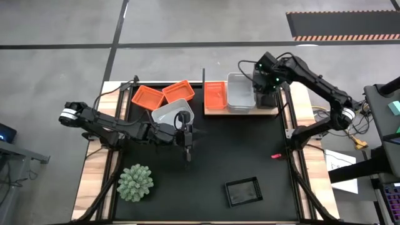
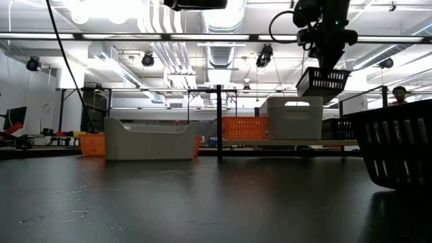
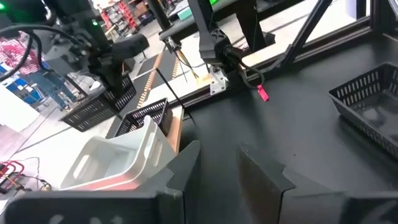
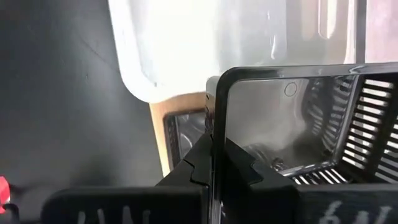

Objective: Stack baskets on shelf by color
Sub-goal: Stack the top black bin on top of the black bin on the shelf

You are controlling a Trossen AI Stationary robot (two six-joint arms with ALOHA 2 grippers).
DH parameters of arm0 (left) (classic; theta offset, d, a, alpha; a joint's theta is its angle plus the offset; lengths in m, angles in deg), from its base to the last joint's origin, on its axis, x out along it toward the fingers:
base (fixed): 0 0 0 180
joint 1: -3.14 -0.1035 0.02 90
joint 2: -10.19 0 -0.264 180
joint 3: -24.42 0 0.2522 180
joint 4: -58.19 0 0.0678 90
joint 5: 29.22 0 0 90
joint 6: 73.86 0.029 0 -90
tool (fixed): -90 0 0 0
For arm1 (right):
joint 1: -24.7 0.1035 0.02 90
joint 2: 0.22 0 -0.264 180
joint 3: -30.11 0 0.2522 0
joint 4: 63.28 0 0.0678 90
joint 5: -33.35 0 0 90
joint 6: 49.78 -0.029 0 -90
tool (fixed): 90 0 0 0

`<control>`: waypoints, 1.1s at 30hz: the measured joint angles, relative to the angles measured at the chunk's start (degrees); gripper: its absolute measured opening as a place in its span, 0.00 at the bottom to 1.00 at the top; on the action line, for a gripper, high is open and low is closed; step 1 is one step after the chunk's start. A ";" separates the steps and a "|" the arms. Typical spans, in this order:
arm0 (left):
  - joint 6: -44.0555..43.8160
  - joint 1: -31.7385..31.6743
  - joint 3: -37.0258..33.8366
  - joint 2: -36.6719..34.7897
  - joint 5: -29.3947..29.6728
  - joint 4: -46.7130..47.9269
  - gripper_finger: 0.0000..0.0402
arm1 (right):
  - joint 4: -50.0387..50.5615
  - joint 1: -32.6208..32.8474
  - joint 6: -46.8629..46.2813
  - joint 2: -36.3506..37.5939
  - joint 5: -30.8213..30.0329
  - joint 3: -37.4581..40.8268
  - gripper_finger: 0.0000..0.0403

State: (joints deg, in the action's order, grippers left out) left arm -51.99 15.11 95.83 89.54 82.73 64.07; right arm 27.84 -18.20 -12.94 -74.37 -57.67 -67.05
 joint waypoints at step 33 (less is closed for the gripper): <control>-0.18 0.00 0.00 0.02 0.00 -0.12 0.21 | -11.10 -3.28 3.11 7.59 -0.52 23.07 0.02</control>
State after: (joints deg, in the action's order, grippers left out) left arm -52.18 15.11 95.83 89.56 82.73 63.94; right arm 16.74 -21.48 -9.83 -66.78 -58.19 -43.98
